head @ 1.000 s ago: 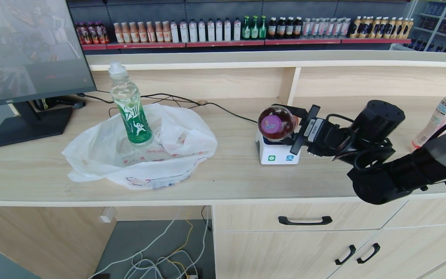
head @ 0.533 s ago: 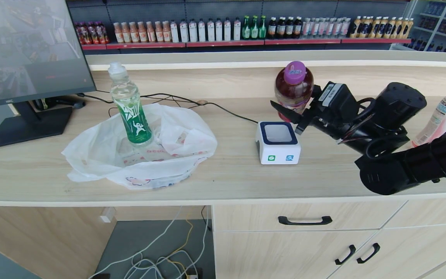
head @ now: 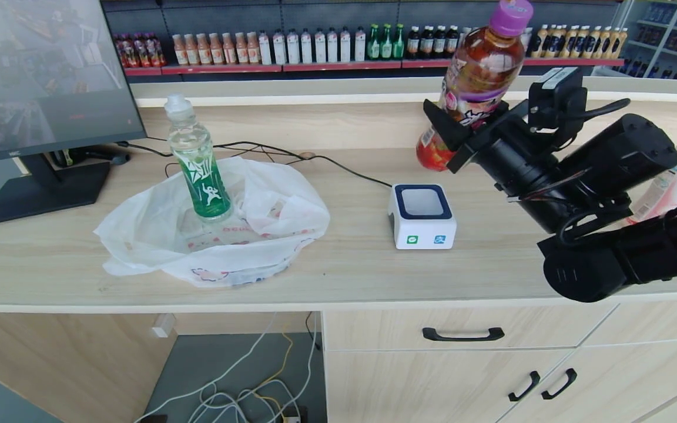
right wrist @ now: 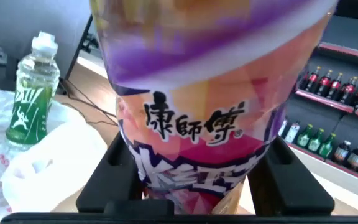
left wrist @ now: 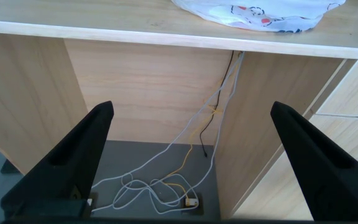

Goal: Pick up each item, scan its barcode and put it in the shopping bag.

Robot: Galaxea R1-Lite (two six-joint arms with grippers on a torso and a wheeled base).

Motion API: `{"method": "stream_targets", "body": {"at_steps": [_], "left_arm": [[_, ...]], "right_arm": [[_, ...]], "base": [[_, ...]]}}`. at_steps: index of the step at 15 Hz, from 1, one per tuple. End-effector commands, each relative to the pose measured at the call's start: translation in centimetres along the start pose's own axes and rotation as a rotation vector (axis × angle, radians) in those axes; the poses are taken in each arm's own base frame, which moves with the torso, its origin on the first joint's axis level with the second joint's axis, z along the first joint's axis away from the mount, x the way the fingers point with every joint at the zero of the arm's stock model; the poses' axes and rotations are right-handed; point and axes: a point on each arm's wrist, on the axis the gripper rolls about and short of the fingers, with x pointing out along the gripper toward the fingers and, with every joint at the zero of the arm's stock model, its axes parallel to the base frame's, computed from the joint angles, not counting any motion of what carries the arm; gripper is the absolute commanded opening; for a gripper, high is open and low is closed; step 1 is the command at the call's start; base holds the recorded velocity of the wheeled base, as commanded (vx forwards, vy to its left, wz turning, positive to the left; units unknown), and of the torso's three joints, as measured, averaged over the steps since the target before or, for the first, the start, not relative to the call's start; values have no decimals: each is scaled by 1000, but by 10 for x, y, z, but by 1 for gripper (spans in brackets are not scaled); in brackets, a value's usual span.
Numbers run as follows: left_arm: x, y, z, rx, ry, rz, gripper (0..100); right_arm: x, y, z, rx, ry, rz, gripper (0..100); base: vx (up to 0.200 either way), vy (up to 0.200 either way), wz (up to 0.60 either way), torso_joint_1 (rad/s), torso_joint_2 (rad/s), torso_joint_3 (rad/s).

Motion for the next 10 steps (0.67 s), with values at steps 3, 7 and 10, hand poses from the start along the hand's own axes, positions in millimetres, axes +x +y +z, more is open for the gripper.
{"method": "stream_targets", "body": {"at_steps": [3,7,10], "left_arm": [[0,0,0,0,0,-2,100],[0,0,0,0,0,-2,100],[0,0,0,0,0,0,100]], "right_arm": [[-9,1,14,113,-3,-27,0],[-11,1,21,165,-12,-116,0],[-14,12,26,231,4,-181,0]], "base": [[0,0,0,0,0,0],[0,0,0,0,0,0],[0,0,0,0,0,0]]}}
